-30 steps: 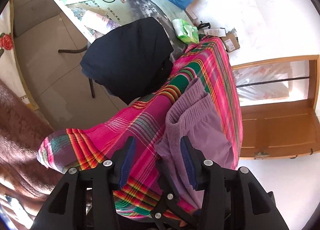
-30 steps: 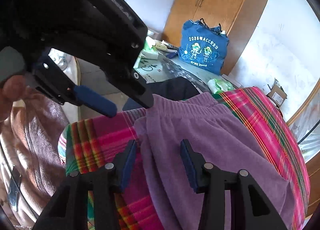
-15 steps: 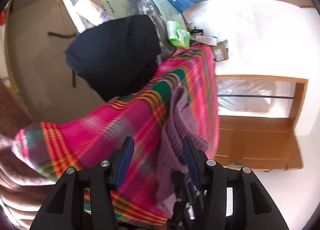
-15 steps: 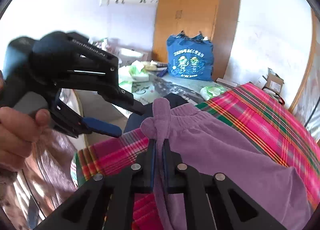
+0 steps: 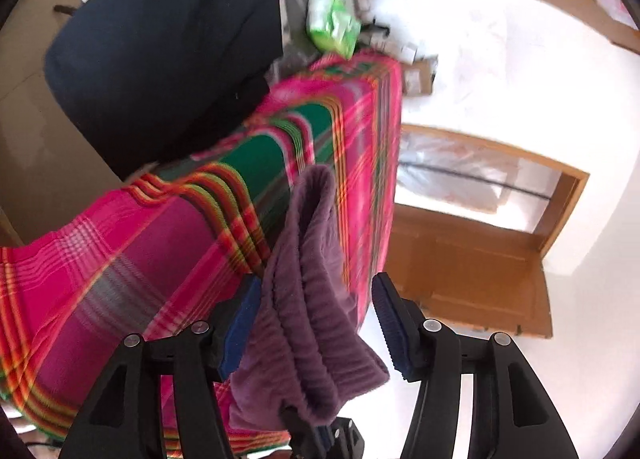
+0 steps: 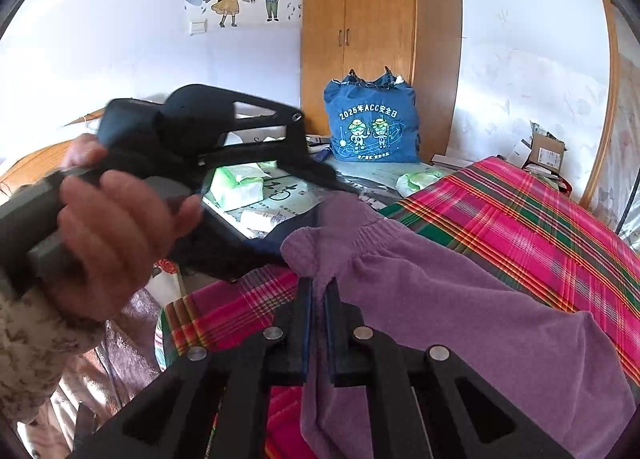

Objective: Fold clothes

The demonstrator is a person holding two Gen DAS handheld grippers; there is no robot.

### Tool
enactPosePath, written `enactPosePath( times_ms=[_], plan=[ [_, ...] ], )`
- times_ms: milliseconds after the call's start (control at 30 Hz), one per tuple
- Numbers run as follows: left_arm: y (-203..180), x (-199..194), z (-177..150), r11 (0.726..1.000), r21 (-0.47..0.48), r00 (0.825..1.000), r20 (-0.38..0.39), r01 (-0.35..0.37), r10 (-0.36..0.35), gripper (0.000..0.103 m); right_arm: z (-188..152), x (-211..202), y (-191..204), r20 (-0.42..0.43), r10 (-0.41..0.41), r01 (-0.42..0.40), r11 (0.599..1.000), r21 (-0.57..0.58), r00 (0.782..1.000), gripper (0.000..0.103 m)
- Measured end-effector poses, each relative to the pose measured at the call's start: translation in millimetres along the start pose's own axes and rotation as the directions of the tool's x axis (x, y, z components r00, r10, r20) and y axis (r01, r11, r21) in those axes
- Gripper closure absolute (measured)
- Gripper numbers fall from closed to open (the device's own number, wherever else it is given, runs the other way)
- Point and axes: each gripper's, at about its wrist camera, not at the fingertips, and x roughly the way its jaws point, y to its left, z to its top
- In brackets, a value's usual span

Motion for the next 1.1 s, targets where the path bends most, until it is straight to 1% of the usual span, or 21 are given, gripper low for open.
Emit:
enactPosePath(
  times_ms=[100,200,267,300,367,400,500,533,600,633,667,833,967,1033,1100],
  plan=[
    [-11.3,13.3,9.0,0.997,0.048,0.998,-0.032,-0.058,0.06,0.043,-1.1,1.0,3.7,-0.002,0.006,-0.006,1.0,-0.015,1.0,0.097],
    [-22.9,22.5,17.7,0.992,0.092,0.994,-0.064,-0.083,0.089,0.045,-0.8,1.4,4.8,0.0,0.015,-0.015,1.0,-0.017,1.0,0.097],
    [-28.0,30.2,23.7,0.986,0.121,0.989,-0.081,-0.113,0.123,0.045,-0.7,1.5,5.2,0.002,0.018,-0.018,1.0,-0.017,1.0,0.097],
    [-29.8,33.7,26.1,0.984,0.13,0.987,-0.089,-0.123,0.135,0.05,-0.4,1.9,5.3,0.001,0.02,-0.02,1.0,-0.015,1.0,0.097],
    [-33.8,40.3,29.3,0.979,0.148,0.982,-0.109,-0.138,0.155,0.053,-0.5,3.3,5.6,-0.003,0.024,-0.025,1.0,-0.011,1.0,0.097],
    [-37.2,43.9,30.6,0.974,0.17,0.978,-0.12,-0.151,0.172,0.059,-0.6,4.0,6.1,-0.004,0.026,-0.026,1.0,-0.011,1.0,0.097],
    [-45.0,52.6,34.9,0.955,0.231,0.963,-0.149,-0.186,0.224,0.069,-0.3,6.4,8.4,-0.009,0.03,-0.031,0.999,-0.016,0.999,0.097],
    [-45.3,53.9,36.3,0.953,0.236,0.961,-0.154,-0.191,0.231,0.071,-0.1,7.3,9.1,-0.012,0.032,-0.032,0.999,-0.017,0.999,0.097],
    [-46.1,56.4,39.2,0.949,0.246,0.956,-0.164,-0.2,0.244,0.08,0.1,9.8,9.9,-0.018,0.033,-0.033,0.999,-0.018,0.999,0.097],
    [-46.2,57.0,39.8,0.946,0.254,0.954,-0.165,-0.203,0.249,0.082,0.3,11.3,9.9,-0.02,0.032,-0.033,0.999,-0.018,0.999,0.097],
    [-45.6,55.4,40.6,0.942,0.264,0.954,-0.157,-0.208,0.255,0.088,0.3,12.7,10.3,-0.023,0.032,-0.032,0.999,-0.018,0.999,0.097],
    [-49.8,53.2,43.3,0.932,0.293,0.956,-0.132,-0.216,0.263,0.091,1.6,21.3,15.8,-0.049,0.034,-0.035,0.999,-0.027,0.998,0.098],
    [-55.2,54.8,51.2,0.925,0.308,0.952,-0.133,-0.224,0.274,0.091,4.9,31.5,30.3,-0.057,0.006,-0.011,0.996,-0.086,0.998,0.098],
    [-53.2,52.7,56.7,0.924,0.302,0.95,-0.132,-0.232,0.282,0.091,4.7,37.7,33.6,-0.079,-0.003,-0.004,0.996,-0.095,0.997,0.098],
    [-46.3,49.9,60.7,0.939,0.267,0.953,-0.147,-0.218,0.264,0.091,4.5,43.9,36.9,-0.101,-0.013,0.003,0.995,-0.103,0.995,0.098]
  ],
)
